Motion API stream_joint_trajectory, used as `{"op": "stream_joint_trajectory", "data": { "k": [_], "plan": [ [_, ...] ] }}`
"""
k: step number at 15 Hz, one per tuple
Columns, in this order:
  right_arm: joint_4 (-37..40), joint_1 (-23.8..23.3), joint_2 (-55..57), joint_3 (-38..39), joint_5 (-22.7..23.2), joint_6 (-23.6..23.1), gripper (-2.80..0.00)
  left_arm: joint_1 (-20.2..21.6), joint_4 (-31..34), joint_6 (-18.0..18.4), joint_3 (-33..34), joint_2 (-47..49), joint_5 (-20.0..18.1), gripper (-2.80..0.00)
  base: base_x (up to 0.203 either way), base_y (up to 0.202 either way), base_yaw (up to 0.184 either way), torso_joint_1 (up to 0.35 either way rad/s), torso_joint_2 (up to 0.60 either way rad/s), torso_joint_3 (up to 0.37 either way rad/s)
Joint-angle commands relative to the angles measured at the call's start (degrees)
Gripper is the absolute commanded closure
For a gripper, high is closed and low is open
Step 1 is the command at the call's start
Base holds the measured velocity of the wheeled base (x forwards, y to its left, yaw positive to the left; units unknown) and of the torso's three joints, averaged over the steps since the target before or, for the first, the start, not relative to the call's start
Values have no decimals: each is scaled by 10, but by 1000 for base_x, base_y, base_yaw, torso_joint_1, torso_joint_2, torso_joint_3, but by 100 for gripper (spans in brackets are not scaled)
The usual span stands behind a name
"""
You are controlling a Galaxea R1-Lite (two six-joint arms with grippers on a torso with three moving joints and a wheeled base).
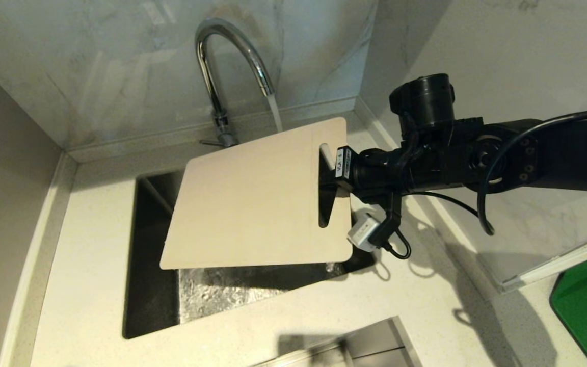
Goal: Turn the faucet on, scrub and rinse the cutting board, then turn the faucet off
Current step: Scrub the cutting board underwater
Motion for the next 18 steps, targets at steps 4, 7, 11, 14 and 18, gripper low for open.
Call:
{"op": "stream_joint_trajectory", "data": {
  "k": [4, 7, 11, 14, 18],
  "plan": [
    [1, 8, -2, 7, 1, -9, 0, 0, 31, 17, -63, 17, 2, 0, 0, 0, 0, 0, 0, 0],
    [1, 13, -6, 13, 0, -9, 0, 0, 68, 15, -190, 140, 1, 0, 0, 0, 0, 0, 0, 0],
    [-3, 26, -5, 12, -1, 4, 0, 0, 86, -11, -450, 361, 2, 0, 0, 0, 0, 0, 0, 0],
    [-3, 30, -6, 13, -1, 4, 0, -3, 150, -38, -650, 519, -1, 0, 0, 0, 0, 0, 0, 0],
    [-3, 40, -7, 14, -1, 4, 0, -123, 318, -157, -838, 668, -2, 0, 0, 0, 0, 0, 0, 0]
  ]
}}
